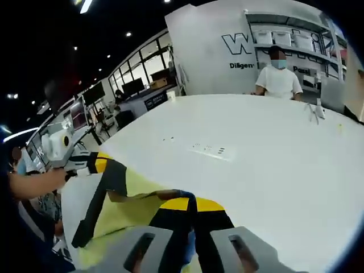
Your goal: Fold the garment on the visible template until the final outline fits inside the template.
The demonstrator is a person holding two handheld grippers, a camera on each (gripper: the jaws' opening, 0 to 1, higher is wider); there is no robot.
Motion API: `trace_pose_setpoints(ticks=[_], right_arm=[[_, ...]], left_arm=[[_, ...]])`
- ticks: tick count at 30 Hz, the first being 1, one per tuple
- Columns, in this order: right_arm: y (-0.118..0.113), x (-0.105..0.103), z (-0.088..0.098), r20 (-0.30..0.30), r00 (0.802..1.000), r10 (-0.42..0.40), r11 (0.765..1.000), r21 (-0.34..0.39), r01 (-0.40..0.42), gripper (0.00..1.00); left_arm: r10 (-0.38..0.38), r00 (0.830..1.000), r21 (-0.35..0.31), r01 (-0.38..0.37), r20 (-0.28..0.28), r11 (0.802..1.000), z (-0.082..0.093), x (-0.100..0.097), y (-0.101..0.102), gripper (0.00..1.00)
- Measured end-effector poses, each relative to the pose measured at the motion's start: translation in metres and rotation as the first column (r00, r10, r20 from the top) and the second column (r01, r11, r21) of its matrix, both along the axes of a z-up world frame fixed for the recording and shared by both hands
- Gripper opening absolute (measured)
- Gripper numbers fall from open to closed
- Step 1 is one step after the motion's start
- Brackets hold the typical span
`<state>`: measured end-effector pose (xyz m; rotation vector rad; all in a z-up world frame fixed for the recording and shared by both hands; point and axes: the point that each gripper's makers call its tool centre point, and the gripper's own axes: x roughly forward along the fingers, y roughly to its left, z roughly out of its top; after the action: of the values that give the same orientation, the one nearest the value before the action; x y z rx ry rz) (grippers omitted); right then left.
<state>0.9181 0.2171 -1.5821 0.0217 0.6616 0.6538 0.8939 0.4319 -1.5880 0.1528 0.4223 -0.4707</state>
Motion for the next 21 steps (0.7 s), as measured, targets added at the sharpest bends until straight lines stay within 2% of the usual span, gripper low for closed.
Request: trace_pose_setpoints(ticks=[3,7,11,12,15,16,18,19,21], right_arm=[[0.005,0.012,-0.007,0.021,0.999,0.04,0.998,-0.053,-0.038,0.0],[0.01,0.032,-0.018,0.032,0.998,0.048,0.995,-0.086,-0.045,0.0],[0.01,0.053,-0.034,0.047,0.999,0.018,0.989,-0.146,-0.011,0.0],[0.007,0.055,-0.035,0.054,0.999,0.001,0.988,-0.154,0.007,0.0],[0.003,0.053,-0.03,0.06,0.997,-0.052,0.991,-0.121,0.059,0.08],[0.0,0.052,-0.029,0.056,0.996,-0.066,0.991,-0.113,0.072,0.07],[-0.005,0.049,-0.026,0.069,0.995,-0.072,0.991,-0.104,0.079,0.05],[-0.009,0.04,-0.023,0.081,0.993,-0.085,0.991,-0.094,0.092,0.07],[-0.014,0.041,-0.022,0.081,0.991,-0.102,0.991,-0.074,0.108,0.11]], left_arm=[[0.018,1.0,0.0,-0.018,-0.006,1.0,-0.002,0.009,0.005,0.0],[0.052,0.998,-0.008,-0.052,-0.021,0.999,-0.01,0.023,0.015,0.0],[0.115,0.988,-0.064,-0.122,-0.103,0.99,-0.024,0.03,0.024,0.01],[0.117,0.988,-0.072,-0.125,-0.104,0.99,-0.026,0.03,0.022,0.02],[0.125,0.988,-0.092,-0.134,-0.094,0.987,-0.021,0.032,0.025,0.12],[0.126,0.988,-0.09,-0.134,-0.09,0.987,-0.02,0.031,0.025,0.15],[0.125,0.99,-0.063,-0.13,-0.066,0.99,-0.017,0.03,0.028,0.16],[0.121,0.991,-0.058,-0.124,-0.058,0.991,-0.015,0.028,0.029,0.16],[0.125,0.99,-0.067,-0.129,-0.06,0.989,-0.012,0.027,0.031,0.17]])
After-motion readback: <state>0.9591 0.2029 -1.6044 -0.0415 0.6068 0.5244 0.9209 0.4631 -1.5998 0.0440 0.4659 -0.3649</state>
